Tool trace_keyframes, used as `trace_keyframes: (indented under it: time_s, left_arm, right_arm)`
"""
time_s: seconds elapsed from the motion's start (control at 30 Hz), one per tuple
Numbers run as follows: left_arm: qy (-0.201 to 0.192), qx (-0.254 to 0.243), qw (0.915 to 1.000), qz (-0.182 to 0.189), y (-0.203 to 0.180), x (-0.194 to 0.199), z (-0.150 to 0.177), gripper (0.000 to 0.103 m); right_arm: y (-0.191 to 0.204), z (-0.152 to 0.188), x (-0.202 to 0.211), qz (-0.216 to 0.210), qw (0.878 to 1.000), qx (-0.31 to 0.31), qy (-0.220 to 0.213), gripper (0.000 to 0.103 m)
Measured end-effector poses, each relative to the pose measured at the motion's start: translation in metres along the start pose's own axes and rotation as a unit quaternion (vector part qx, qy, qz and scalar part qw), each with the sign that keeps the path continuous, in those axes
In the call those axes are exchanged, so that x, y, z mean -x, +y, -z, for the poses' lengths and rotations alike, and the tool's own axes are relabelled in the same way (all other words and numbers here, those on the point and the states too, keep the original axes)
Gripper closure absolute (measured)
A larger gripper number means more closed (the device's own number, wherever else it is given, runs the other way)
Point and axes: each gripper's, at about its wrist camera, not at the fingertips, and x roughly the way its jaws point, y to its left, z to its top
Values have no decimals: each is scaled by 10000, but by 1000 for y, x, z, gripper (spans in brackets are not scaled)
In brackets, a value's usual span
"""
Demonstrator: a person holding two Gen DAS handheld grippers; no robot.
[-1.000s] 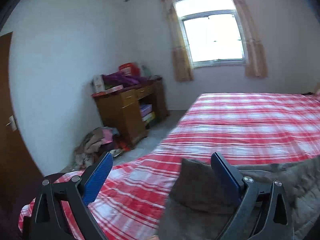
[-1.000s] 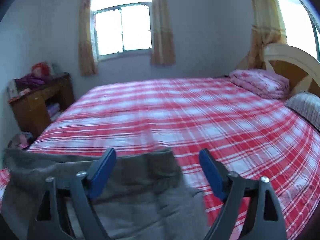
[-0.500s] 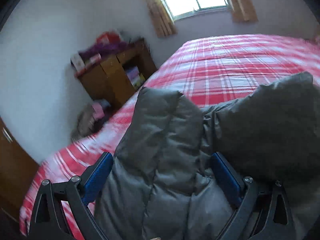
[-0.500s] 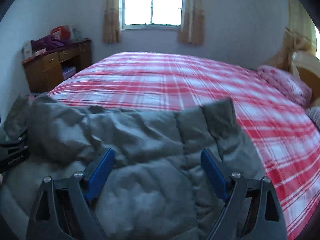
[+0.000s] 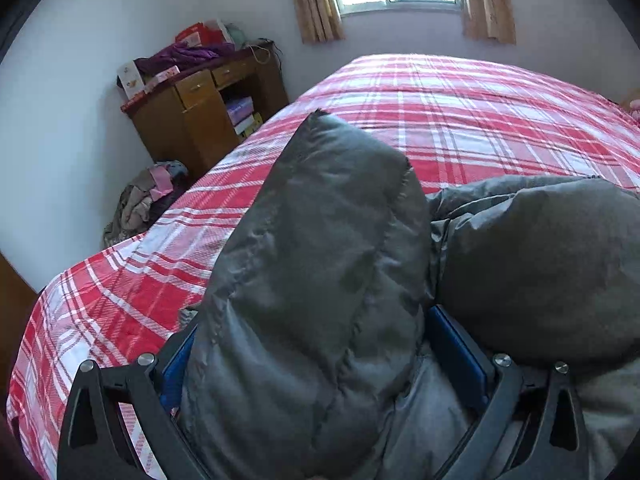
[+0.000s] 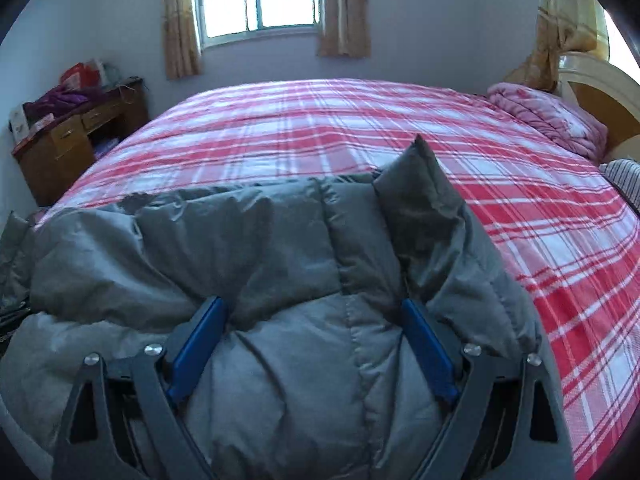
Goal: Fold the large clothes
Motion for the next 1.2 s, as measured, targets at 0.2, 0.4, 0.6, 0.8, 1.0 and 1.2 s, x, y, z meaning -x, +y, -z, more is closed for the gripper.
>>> trace_keyframes:
  time_s: [0.2,0.4,0.6,0.8,1.0,1.2]
  left_arm:
    - [104,-18,9999,-1,-5,-6,-2,1]
    - [131,20,9999,43,-4,-7,-3,1]
    - [417,72,9979,498,15,10,-20,1]
    - [-317,249,9978,528,40,58,-33,1]
    - [89,-79,9998,133,22,9,-15,1]
    - [4,290,9980,554,25,-2,-5,1]
  right_arm:
    - [0,1,-8,343,9992,-6,213,11]
    - [-1,1,-15,409,9984,-14,396,9]
    - [3,-2,-20,514,9967,115,624,8]
    - [16,-36,33,334,9990,-184,217,11]
    - [83,-35,10,31,9984,493,283,10]
    - [76,-14,-25,-7,9976,349,595,7]
